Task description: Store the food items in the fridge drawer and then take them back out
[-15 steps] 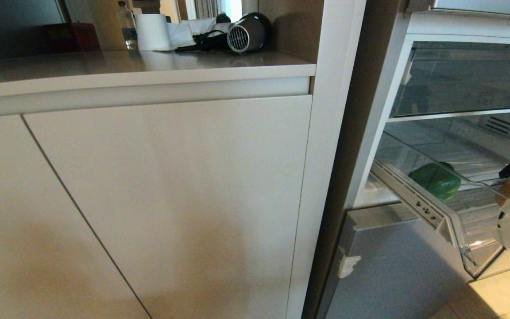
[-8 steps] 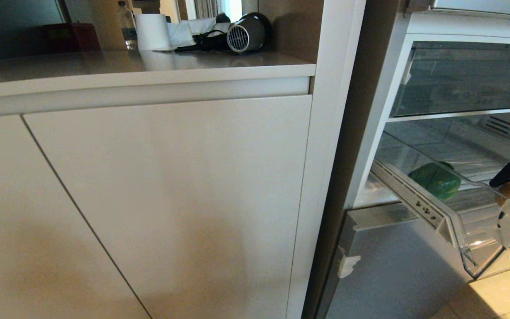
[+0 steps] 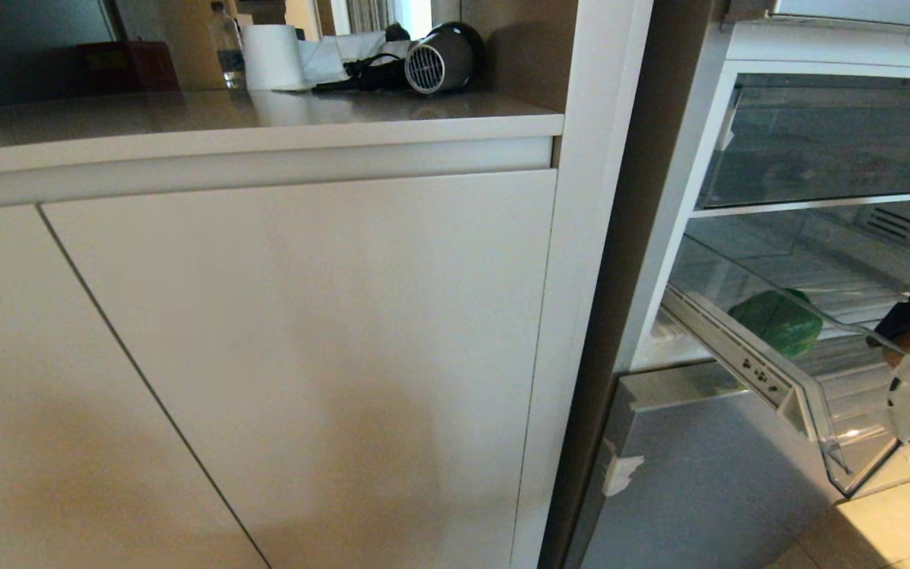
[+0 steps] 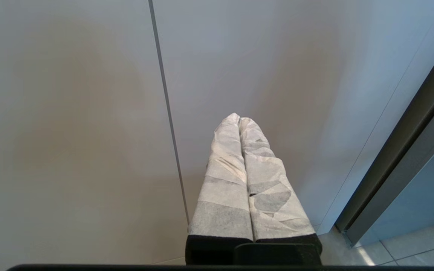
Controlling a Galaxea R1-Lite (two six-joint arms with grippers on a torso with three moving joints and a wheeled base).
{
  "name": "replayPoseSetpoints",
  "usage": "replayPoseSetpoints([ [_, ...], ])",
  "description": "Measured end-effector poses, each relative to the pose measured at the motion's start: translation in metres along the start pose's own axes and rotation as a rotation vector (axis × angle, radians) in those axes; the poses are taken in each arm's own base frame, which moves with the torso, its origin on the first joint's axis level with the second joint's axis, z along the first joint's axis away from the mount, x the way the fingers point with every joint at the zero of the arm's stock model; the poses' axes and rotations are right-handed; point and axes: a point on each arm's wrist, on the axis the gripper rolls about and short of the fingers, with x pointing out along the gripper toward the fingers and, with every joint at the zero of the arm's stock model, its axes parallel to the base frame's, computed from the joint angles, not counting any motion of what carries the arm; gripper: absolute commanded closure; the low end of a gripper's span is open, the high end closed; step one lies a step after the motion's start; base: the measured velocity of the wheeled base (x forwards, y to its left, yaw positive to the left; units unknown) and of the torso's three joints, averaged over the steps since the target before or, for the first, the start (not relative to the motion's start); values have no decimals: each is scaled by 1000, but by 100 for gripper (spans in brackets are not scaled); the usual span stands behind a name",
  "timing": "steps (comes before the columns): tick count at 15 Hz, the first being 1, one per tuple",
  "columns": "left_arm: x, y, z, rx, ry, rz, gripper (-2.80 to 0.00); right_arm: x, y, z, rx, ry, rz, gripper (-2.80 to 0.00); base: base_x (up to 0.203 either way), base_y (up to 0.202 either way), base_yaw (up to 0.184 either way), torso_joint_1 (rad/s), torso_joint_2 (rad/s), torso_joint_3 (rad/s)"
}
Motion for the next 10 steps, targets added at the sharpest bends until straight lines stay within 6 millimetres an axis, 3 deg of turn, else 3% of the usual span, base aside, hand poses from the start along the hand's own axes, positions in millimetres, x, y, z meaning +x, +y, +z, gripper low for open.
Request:
replayPoseSetpoints([
  [10, 0, 0, 0, 0, 0, 0, 0, 0, 10, -3, -34, 42, 2, -280, 0, 0, 0, 0, 0, 0],
])
